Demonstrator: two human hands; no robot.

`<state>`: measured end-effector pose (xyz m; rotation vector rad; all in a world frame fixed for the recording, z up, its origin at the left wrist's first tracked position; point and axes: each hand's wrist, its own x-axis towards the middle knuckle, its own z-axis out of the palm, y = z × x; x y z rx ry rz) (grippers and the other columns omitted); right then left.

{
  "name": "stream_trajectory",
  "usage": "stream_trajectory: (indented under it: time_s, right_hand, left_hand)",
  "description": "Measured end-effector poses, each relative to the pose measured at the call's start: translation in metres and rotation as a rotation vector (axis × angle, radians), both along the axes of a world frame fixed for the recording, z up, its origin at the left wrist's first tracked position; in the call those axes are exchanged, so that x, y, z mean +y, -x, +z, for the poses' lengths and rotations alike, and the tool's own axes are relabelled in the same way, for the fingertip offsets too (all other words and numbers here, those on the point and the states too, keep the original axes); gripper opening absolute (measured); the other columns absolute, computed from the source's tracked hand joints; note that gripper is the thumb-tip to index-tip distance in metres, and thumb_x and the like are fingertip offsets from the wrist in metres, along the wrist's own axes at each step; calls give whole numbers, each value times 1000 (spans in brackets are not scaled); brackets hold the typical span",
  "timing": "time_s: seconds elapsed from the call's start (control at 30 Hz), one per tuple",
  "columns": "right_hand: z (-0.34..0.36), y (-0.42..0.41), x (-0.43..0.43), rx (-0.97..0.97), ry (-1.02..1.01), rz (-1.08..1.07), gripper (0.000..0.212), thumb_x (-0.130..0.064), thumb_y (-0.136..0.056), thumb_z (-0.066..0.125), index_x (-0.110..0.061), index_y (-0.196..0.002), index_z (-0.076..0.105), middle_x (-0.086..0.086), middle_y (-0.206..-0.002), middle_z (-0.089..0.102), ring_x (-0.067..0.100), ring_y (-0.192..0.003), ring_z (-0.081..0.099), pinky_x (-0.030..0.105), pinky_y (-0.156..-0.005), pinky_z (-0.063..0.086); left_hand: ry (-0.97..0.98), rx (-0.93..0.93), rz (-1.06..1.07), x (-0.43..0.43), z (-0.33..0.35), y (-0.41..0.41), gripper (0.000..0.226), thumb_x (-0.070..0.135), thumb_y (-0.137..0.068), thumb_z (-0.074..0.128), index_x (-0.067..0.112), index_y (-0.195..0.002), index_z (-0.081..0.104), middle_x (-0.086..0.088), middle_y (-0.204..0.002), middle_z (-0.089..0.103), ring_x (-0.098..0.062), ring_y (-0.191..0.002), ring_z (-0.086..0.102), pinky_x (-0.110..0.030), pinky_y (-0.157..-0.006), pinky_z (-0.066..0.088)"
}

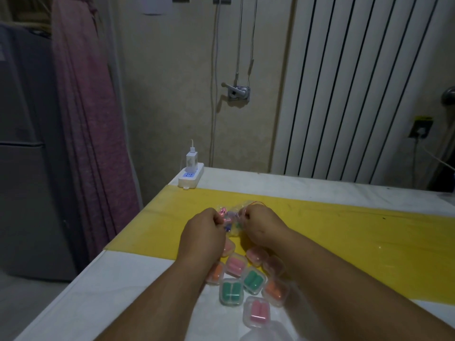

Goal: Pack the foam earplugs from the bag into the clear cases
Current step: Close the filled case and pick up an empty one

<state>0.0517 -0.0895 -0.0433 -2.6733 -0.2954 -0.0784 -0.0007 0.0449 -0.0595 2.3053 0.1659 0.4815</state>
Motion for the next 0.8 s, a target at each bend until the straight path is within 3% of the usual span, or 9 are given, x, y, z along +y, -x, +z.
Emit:
stream_trajectory:
  time_s: [0.33, 0.53, 0.7, 0.8]
  right_hand:
    - [-6, -10, 3, 23, -21, 22, 20, -3, -79, 49, -10, -67, 63, 16, -90, 68, 32, -87, 63, 36, -76, 53]
    - [-10, -10, 2, 0, -96, 76, 20, -11, -89, 49, -12, -92, 69, 10, -99, 70, 27, -94, 63, 35, -83, 51]
    - [-14, -14, 3, 35, -70, 62, 18, -15, -87, 55, -13, -89, 73, 9, -93, 71, 27, -88, 64, 34, -77, 53]
    - [-13, -13, 2, 23, -90, 60, 21, -15, -90, 51, -12, -96, 71, 7, -101, 70, 25, -93, 63, 34, -82, 52]
  left_hand:
    - [-1, 9, -8, 1, 0, -1, 14, 19, -89, 59, 25, -77, 59, 6, -78, 63, -14, -76, 58, -30, -65, 47]
    - [9, 9, 2, 1, -2, -2, 11, 22, -90, 59, 26, -80, 59, 6, -82, 64, -15, -77, 58, -29, -64, 45]
    - [-6, 3, 13, 1, -2, -3, 7, 22, -90, 59, 25, -85, 61, 6, -84, 64, -14, -78, 58, -29, -65, 46]
    - [-15, 7, 9, 0, -2, -2, 6, 23, -91, 59, 25, -86, 61, 6, -85, 64, -14, -78, 57, -28, -64, 41]
